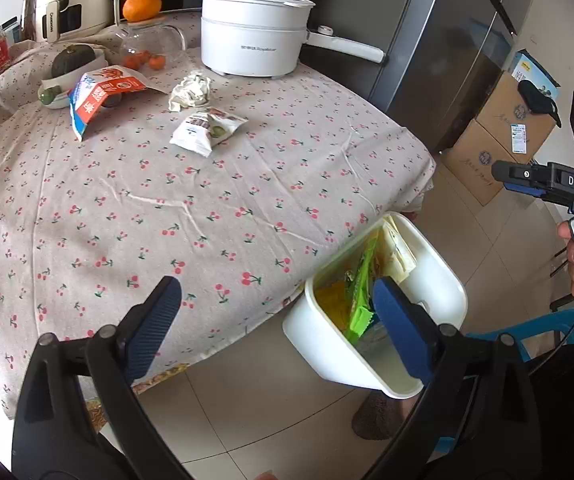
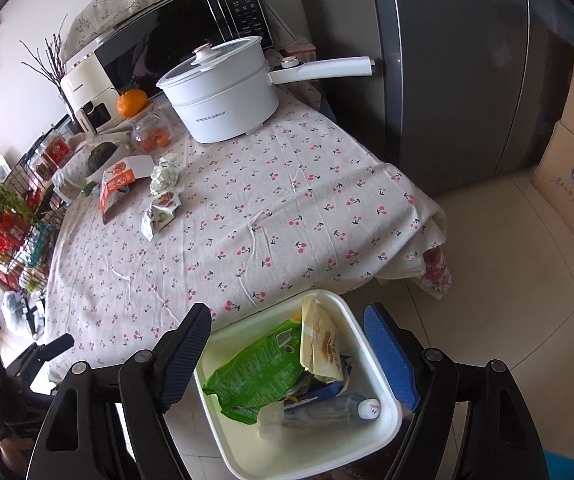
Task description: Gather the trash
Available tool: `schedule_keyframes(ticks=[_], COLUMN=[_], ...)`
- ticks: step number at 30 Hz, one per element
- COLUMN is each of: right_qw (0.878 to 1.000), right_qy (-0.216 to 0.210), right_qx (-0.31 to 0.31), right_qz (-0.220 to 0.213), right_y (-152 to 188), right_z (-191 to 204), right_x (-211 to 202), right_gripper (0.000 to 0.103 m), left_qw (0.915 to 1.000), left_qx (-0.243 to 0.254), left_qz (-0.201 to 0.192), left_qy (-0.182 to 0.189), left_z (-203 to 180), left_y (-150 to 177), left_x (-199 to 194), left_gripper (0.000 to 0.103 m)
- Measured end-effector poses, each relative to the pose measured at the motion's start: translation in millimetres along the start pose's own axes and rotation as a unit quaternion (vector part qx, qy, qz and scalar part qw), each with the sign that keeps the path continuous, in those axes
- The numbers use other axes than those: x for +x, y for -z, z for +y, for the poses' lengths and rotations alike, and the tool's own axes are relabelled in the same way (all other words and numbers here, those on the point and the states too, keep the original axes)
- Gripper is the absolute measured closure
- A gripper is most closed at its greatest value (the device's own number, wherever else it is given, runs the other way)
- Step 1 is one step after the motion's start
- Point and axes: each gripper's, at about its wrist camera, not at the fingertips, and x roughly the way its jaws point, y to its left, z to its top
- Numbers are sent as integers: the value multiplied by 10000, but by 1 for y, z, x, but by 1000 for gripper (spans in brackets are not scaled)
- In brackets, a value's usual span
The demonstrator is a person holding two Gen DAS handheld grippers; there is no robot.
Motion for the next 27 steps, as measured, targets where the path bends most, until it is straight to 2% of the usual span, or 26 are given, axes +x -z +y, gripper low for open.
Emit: schedule_keyframes(ticks=[8, 14, 23, 27], right_qw=[9999, 10000, 9995, 9989], right_qy=[-90, -98, -92, 8], right_qx=[74, -1, 113, 177], right_qz=[-43, 16, 274, 429], right_y=[-28, -49, -70, -78], right_z=[28, 59, 99, 112], right_x=[15, 35, 84, 112], right_gripper=[20, 19, 19, 19], left_qw=[9952, 9904, 9804, 9765], left_qx=[-217, -320, -7, 80], left_qz=[-200, -289, -226, -306], left_qy=[-934, -1317, -1956, -2133], left_z=[63, 105, 148, 162], left_y=[-31, -54, -88, -105], left_x=[2, 10, 63, 84], left_gripper=[6, 5, 5, 5])
